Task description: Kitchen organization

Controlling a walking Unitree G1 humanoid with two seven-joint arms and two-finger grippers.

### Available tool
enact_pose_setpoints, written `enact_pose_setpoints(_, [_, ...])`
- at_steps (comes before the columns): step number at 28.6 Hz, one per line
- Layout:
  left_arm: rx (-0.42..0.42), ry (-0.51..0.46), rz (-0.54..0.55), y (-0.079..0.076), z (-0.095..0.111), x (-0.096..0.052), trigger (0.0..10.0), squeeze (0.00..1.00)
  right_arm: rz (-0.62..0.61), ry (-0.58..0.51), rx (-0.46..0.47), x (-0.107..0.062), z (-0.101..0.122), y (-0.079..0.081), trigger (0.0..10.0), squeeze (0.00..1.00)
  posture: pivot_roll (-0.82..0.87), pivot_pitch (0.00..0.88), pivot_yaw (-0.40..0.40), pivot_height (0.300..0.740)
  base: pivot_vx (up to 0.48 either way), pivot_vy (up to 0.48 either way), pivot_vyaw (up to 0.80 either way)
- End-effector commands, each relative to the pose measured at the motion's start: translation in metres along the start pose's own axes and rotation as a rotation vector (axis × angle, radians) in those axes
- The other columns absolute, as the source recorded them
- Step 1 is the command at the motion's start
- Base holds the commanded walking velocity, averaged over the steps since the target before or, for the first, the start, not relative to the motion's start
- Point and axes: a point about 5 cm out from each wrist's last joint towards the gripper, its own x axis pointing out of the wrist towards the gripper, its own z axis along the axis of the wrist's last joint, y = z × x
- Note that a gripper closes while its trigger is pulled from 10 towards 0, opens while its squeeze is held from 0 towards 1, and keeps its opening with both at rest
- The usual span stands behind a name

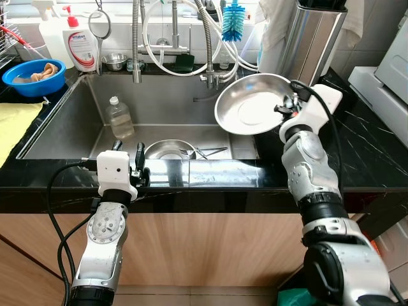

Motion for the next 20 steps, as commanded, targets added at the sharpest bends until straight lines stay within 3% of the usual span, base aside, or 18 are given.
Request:
enact_pose_setpoints(1, [0.01, 0.03, 0.006, 0.001, -0.006, -0.002, 10.0, 0.0, 0.067, -0.023, -0.048, 0.004, 0.006, 0.011, 10.0, 0.0, -0.06, 0.0, -0.035, 0.706, 0.0, 0.0, 0.0])
enact_pose_setpoints(8, [0.007, 0.027, 0.008, 0.0, -0.005, -0.003, 10.0, 0.0, 0.135, 0.019, -0.088, 0.007, -0.002, 0.021, 10.0, 0.0, -0.05, 0.0, -0.038, 0.706, 0.0, 0.0, 0.0])
enact_pose_setpoints(11, [0.006, 0.029, 0.009, 0.0, -0.005, -0.003, 10.0, 0.0, 0.162, 0.074, -0.149, 0.006, -0.014, 0.025, 10.0, 0.0, -0.05, 0.0, -0.038, 0.706, 0.0, 0.0, 0.0])
enact_pose_setpoints(20, [0.002, 0.034, 0.012, -0.001, -0.006, -0.005, 10.0, 0.0, 0.173, 0.139, -0.203, 0.004, -0.028, 0.023, 10.0, 0.0, -0.05, 0.0, -0.041, 0.706, 0.0, 0.0, 0.0])
